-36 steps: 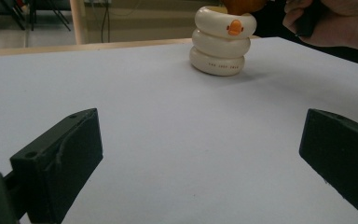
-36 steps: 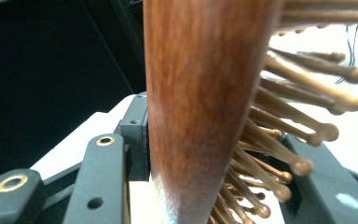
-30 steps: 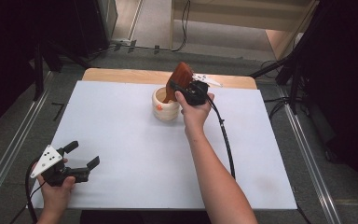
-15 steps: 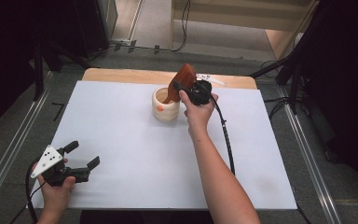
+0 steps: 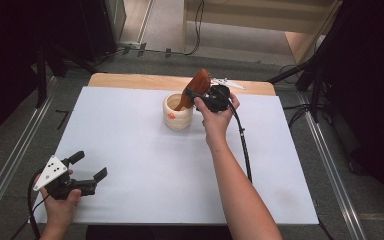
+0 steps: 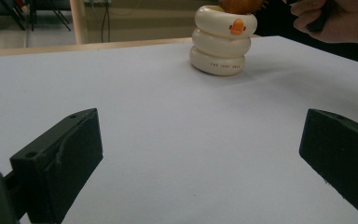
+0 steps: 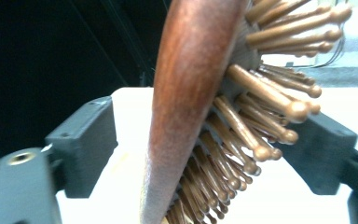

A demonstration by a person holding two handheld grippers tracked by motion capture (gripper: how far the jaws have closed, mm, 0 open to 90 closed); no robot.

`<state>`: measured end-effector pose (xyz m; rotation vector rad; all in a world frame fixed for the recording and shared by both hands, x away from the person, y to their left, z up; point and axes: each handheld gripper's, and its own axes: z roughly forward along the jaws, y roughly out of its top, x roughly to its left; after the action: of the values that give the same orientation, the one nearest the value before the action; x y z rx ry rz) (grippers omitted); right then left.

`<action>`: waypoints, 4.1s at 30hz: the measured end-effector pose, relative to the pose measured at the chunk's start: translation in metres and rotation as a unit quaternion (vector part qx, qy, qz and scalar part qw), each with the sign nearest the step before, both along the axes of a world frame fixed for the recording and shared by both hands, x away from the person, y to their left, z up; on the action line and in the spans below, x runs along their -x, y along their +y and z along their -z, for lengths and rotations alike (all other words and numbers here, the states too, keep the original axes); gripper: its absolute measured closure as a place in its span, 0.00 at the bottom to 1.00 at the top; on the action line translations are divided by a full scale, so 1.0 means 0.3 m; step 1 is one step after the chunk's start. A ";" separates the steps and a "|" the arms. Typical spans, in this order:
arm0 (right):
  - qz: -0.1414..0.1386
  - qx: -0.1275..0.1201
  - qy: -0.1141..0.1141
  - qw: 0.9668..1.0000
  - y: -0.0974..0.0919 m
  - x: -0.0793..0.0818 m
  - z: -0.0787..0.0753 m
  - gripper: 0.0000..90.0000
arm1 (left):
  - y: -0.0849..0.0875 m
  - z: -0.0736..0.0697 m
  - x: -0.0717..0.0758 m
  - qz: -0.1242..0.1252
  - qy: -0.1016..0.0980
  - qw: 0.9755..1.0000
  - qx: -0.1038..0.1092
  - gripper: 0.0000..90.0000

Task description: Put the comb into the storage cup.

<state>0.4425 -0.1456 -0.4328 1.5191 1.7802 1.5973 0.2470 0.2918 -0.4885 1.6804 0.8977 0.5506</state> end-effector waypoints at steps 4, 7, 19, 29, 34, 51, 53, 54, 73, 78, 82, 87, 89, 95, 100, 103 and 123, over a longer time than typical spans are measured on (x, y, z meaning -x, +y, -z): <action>0.009 0.013 -0.005 1.000 -0.010 0.007 -0.012 0.06 | 0.000 0.000 0.000 0.000 0.000 1.000 0.000 0.00; -0.002 0.011 -0.014 1.000 -0.024 0.014 -0.022 0.00 | -0.001 0.000 0.000 0.000 0.000 1.000 0.001 0.00; -0.007 0.046 -0.034 0.998 -0.036 0.055 -0.058 0.00 | -0.001 0.000 0.001 0.000 -0.001 1.000 -0.001 0.00; -0.009 0.048 -0.051 0.997 -0.062 0.093 -0.066 0.00 | -0.003 0.000 0.001 0.001 -0.001 1.000 0.000 0.00; -0.010 0.046 -0.057 0.997 -0.085 0.117 -0.071 0.00 | -0.003 0.000 0.001 0.002 -0.001 1.000 -0.001 0.00; -0.019 0.071 -0.071 0.995 -0.157 0.220 -0.045 0.00 | -0.001 0.000 0.001 0.001 -0.001 1.000 0.000 0.00; -0.017 0.076 -0.069 0.995 -0.164 0.233 -0.040 0.00 | -0.002 0.000 0.002 0.002 -0.001 1.000 0.001 0.00; -0.018 0.077 -0.070 0.994 -0.167 0.239 -0.037 0.00 | -0.002 0.000 0.002 0.002 -0.002 1.000 0.001 0.00; -0.002 0.096 -0.079 0.992 -0.265 0.376 -0.003 0.00 | -0.004 0.000 0.003 -0.002 0.001 1.000 -0.002 0.00; 0.005 0.098 -0.081 0.992 -0.299 0.413 0.006 0.00 | -0.005 0.001 0.003 -0.004 0.000 1.000 -0.003 0.00; 0.005 0.103 -0.081 0.991 -0.324 0.442 0.012 0.00 | -0.006 0.001 0.004 -0.005 -0.001 1.000 -0.002 0.00; 0.008 0.108 -0.083 0.991 -0.356 0.480 0.021 0.00 | -0.006 0.001 0.004 -0.006 -0.001 1.000 -0.003 0.00; 0.010 0.107 -0.084 0.991 -0.369 0.493 0.025 0.00 | -0.006 0.001 0.004 -0.006 -0.001 1.000 -0.002 0.00; 0.017 0.107 -0.085 0.990 -0.406 0.532 0.048 0.00 | -0.005 0.000 0.006 -0.007 -0.002 1.000 -0.004 0.00; 0.023 0.104 -0.084 0.991 -0.439 0.564 0.071 0.00 | -0.007 0.000 0.006 -0.007 -0.002 1.000 -0.003 0.00; 0.026 0.102 -0.084 0.991 -0.460 0.584 0.083 0.00 | -0.006 0.000 0.007 -0.007 -0.002 1.000 -0.003 0.00; 0.036 0.105 -0.081 0.990 -0.576 0.729 0.166 0.00 | -0.008 0.000 0.009 -0.008 -0.002 1.000 -0.006 0.00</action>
<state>0.2240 -0.3185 -0.4827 1.3049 1.7228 1.4046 0.2443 0.2895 -0.4884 1.6839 0.9071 0.5727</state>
